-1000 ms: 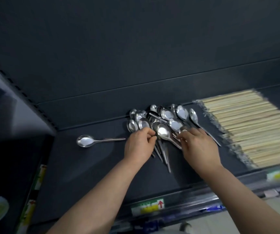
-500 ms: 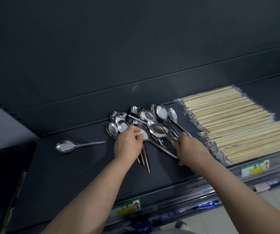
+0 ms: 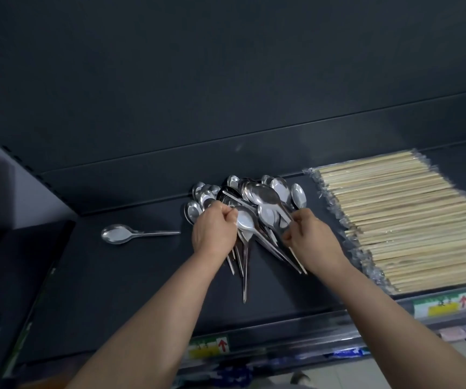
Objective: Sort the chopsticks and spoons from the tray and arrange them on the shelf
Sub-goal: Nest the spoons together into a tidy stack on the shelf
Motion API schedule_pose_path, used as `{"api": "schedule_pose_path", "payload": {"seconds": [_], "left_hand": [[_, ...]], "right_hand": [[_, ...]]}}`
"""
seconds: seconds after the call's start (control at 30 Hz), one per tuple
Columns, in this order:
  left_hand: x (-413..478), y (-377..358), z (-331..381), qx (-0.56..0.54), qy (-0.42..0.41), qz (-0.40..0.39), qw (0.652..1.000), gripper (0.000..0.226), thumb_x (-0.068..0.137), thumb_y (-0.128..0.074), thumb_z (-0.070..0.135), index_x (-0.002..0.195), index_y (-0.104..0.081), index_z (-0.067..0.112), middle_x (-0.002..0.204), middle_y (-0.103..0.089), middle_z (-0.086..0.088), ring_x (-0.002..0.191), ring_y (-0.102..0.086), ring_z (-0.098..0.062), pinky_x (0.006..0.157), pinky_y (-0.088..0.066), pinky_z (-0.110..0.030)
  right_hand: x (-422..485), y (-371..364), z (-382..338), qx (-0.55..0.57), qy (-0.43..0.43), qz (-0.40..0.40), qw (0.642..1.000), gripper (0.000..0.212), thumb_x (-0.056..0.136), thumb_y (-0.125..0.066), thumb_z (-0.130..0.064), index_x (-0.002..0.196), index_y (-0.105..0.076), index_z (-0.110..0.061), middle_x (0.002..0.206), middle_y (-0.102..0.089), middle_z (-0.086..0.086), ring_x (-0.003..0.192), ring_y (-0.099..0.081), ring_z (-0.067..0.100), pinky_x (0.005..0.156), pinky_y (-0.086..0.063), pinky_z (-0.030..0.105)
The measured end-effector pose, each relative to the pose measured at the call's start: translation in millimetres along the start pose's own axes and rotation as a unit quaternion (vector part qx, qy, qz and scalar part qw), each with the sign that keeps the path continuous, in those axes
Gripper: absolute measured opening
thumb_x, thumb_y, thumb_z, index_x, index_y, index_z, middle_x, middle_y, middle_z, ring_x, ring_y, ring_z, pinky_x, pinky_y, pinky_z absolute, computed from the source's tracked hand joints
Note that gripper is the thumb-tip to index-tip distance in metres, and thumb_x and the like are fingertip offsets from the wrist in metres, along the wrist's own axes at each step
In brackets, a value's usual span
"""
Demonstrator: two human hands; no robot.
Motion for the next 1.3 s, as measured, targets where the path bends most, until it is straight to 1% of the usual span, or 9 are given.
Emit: {"api": "schedule_pose_path", "payload": {"seconds": [0.13,0.27,0.5,0.67,0.83,0.93,1.03,1.2,1.3], "left_hand": [[2,1,13,-0.088,-0.012,0.021,0.996,0.014,0.093,-0.059,0.033,0.083,-0.061,0.023,0.081,-0.066,0.008,0.085,-0.064,-0.019,0.079,-0.052,-0.035],[1,-6,29,-0.081,-0.026,0.02,0.996,0.012,0.092,-0.06,0.034,0.084,-0.062,0.025,0.078,-0.063,0.014,0.083,-0.064,-0.015,0.075,-0.05,-0.031],[-5,-20,22,-0.13,-0.022,-0.005,0.991,0.013,0.087,-0.069,0.034,0.081,-0.068,0.022,0.076,-0.069,0.011,0.077,-0.067,-0.011,0.074,-0.055,-0.033],[-7,-16,17,-0.183,-0.02,0.008,0.983,0.012,0.089,-0.068,0.028,0.082,-0.069,0.019,0.076,-0.07,0.006,0.075,-0.067,-0.015,0.076,-0.057,-0.038],[-6,-15,9,-0.024,-0.03,0.024,0.999,0.022,0.095,-0.058,0.027,0.115,-0.064,0.022,0.106,-0.069,0.005,0.094,-0.065,-0.016,0.079,-0.053,-0.033],[-7,-21,5,0.041,-0.017,-0.004,0.999,0.014,0.09,-0.065,0.031,0.103,-0.066,0.026,0.103,-0.066,0.007,0.092,-0.063,-0.014,0.074,-0.052,-0.032],[-10,-20,3,0.049,-0.004,-0.007,0.999,0.01,0.091,-0.064,0.029,0.083,-0.059,0.026,0.088,-0.059,0.014,0.081,-0.058,-0.011,0.061,-0.041,-0.026],[-15,-15,-6,-0.145,0.067,0.019,0.987,0.01,0.095,-0.058,0.023,0.086,-0.059,0.017,0.082,-0.062,0.006,0.081,-0.062,-0.017,0.069,-0.05,-0.03],[-19,-10,-7,-0.292,0.136,0.041,0.946,0.009,0.097,-0.054,0.018,0.094,-0.059,0.01,0.086,-0.065,-0.006,0.067,-0.061,-0.011,0.05,-0.049,-0.022]], "right_hand": [[1,-2,-3,0.0,0.01,-0.042,0.999,0.017,0.097,-0.038,-0.017,0.109,-0.05,-0.017,0.089,-0.068,0.003,0.079,-0.064,0.023,0.067,-0.047,0.034],[-3,-4,2,0.168,-0.067,-0.09,0.979,0.013,0.1,-0.036,-0.019,0.102,-0.049,-0.02,0.072,-0.068,0.004,0.045,-0.056,0.014,0.052,-0.044,0.027],[-7,2,11,0.237,-0.093,-0.173,0.952,0.013,0.103,-0.034,-0.017,0.101,-0.047,-0.022,0.064,-0.057,0.004,0.037,-0.045,0.01,0.036,-0.036,0.019],[-1,1,19,0.232,-0.101,-0.135,0.958,0.017,0.103,-0.033,-0.023,0.097,-0.049,-0.024,0.065,-0.047,-0.006,0.046,-0.037,0.003,0.04,-0.027,0.014],[7,1,24,0.219,-0.075,-0.121,0.965,0.022,0.101,-0.035,-0.035,0.099,-0.055,-0.024,0.063,-0.041,-0.013,0.054,-0.034,0.002,0.048,-0.023,0.017],[6,2,22,0.223,-0.064,-0.116,0.966,0.026,0.1,-0.038,-0.042,0.101,-0.054,-0.022,0.064,-0.042,-0.013,0.055,-0.035,0.002,0.05,-0.023,0.02],[6,3,23,0.2,-0.059,-0.103,0.972,0.019,0.101,-0.04,-0.033,0.092,-0.052,-0.021,0.067,-0.049,-0.008,0.055,-0.04,0.006,0.051,-0.028,0.022],[4,0,17,0.225,-0.056,-0.125,0.965,0.008,0.1,-0.045,-0.019,0.095,-0.05,-0.023,0.068,-0.062,-0.002,0.053,-0.055,0.011,0.048,-0.038,0.023],[1,-10,6,0.276,-0.064,-0.163,0.945,0.009,0.1,-0.047,-0.017,0.102,-0.055,-0.02,0.072,-0.068,0.0,0.055,-0.061,0.011,0.049,-0.046,0.025]]}}
Point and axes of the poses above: each hand's wrist, its own x-axis towards the middle knuckle, its own y-axis out of the back of the hand, z = x × y, the point moved 3 cm from there along x, towards the middle knuckle
